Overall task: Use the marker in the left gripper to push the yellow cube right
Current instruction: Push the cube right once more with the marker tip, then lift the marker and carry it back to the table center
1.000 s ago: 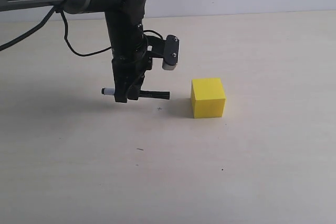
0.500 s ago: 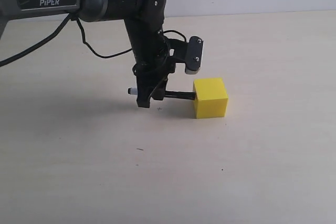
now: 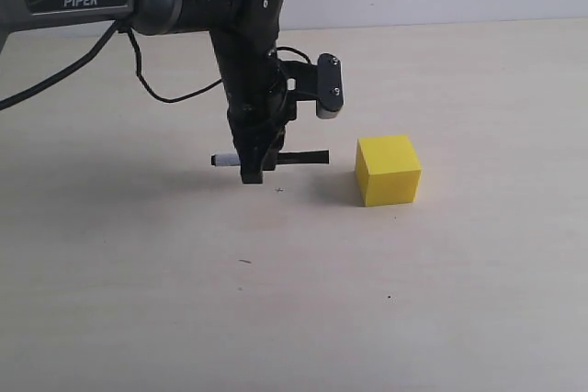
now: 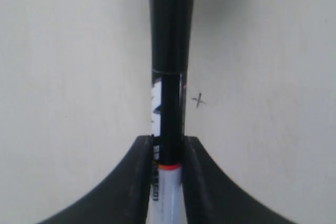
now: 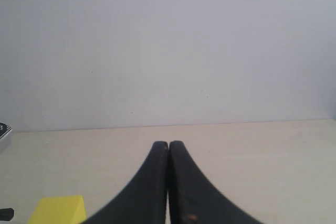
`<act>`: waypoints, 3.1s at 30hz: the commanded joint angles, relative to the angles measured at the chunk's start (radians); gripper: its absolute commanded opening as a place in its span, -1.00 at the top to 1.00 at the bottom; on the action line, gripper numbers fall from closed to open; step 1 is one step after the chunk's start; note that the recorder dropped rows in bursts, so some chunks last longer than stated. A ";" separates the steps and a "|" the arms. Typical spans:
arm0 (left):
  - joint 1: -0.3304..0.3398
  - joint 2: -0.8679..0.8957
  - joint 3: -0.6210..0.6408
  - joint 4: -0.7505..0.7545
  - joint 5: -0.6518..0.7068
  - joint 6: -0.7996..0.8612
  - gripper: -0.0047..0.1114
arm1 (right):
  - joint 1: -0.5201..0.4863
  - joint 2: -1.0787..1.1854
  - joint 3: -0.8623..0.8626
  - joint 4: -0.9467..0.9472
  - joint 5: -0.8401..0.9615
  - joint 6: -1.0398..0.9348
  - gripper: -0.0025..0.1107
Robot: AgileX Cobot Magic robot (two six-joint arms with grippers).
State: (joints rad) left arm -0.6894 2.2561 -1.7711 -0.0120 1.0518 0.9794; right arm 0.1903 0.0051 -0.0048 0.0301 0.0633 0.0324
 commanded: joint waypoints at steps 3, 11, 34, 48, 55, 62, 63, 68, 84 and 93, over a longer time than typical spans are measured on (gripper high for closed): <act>-0.026 0.014 -0.018 0.012 0.008 -0.038 0.92 | -0.005 -0.005 0.005 -0.002 -0.005 -0.003 0.96; -0.049 0.101 -0.140 0.006 0.097 -0.038 0.92 | -0.005 -0.005 0.005 -0.002 -0.005 -0.001 0.96; -0.058 0.132 -0.183 0.047 0.069 -0.020 0.92 | -0.005 -0.005 0.005 -0.002 -0.005 -0.001 0.96; -0.079 0.132 -0.197 0.042 0.030 -0.028 0.92 | -0.005 -0.005 0.005 -0.002 -0.005 -0.001 0.96; -0.118 0.146 -0.274 -0.027 0.045 0.033 0.92 | -0.005 -0.005 0.005 -0.002 -0.005 -0.002 0.96; -0.087 0.145 -0.279 0.054 0.145 -0.017 0.92 | -0.005 -0.005 0.005 -0.002 -0.005 -0.002 0.96; -0.087 0.145 -0.279 0.054 0.153 -0.017 0.92 | -0.005 -0.005 0.005 -0.002 -0.005 -0.002 0.96; -0.099 0.145 -0.279 0.058 0.144 -0.017 0.92 | -0.005 -0.005 0.005 -0.002 -0.005 -0.002 0.96; -0.110 0.110 -0.279 0.140 0.169 -0.151 0.92 | -0.005 -0.005 0.005 -0.002 -0.005 -0.002 0.96; 0.004 -0.003 -0.221 0.102 0.169 -0.588 0.92 | -0.005 -0.005 0.005 -0.002 -0.005 -0.002 0.96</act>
State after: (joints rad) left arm -0.7208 2.2976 -2.0305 0.1139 1.2165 0.5163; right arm 0.1903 0.0051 -0.0048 0.0301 0.0633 0.0324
